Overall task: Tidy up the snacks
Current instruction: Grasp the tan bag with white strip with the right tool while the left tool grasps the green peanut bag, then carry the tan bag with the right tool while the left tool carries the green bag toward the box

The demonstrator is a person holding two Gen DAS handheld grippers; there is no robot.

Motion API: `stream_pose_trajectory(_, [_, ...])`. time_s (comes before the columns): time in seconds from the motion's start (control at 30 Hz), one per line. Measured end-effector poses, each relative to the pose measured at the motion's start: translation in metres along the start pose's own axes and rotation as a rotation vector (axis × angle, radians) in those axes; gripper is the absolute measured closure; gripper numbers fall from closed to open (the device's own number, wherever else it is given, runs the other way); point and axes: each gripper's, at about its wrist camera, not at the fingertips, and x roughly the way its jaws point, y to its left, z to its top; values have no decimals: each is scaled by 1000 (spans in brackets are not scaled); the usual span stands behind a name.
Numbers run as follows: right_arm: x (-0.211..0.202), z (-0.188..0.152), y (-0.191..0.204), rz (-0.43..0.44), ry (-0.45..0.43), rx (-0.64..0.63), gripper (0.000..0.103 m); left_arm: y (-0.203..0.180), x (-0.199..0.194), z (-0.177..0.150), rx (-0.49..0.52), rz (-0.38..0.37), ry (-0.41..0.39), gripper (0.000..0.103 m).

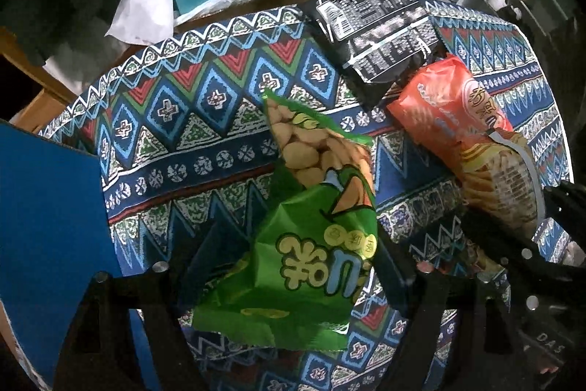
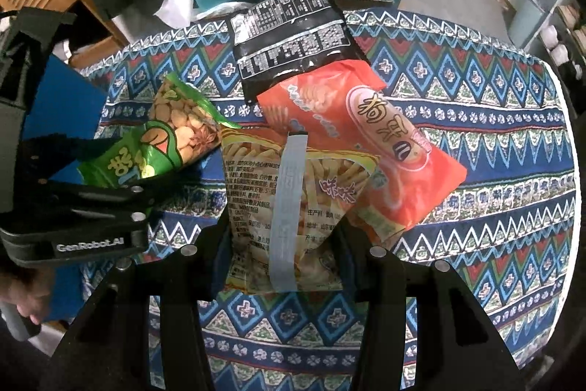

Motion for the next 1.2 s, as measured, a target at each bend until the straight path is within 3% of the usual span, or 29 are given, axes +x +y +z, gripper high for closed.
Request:
stream_pose_trajectory(0.03, [-1,0,-1,1,-2,2,55,-1,0,-1,-3,-26,-7,45])
stream_pose_trajectory(0.13, [-4,0,-4,5,-7,6,55,-5,-3,-6,-32,-27,-21,56])
stream_pose_trajectory(0.3, [-10,-1,-6,12,-19,5,55,-5,-14,-23,-96,-40,-57,64])
stream_pose_trajectory(0.87, [-56,-5,23,24,-98,-54,56,14,-98,-63,-190,-23,-214,66])
stream_pose_trajectory(1.2, [-87,-1,63,14,-151,-120,56,30,-151,-86,-223,2,-287,66])
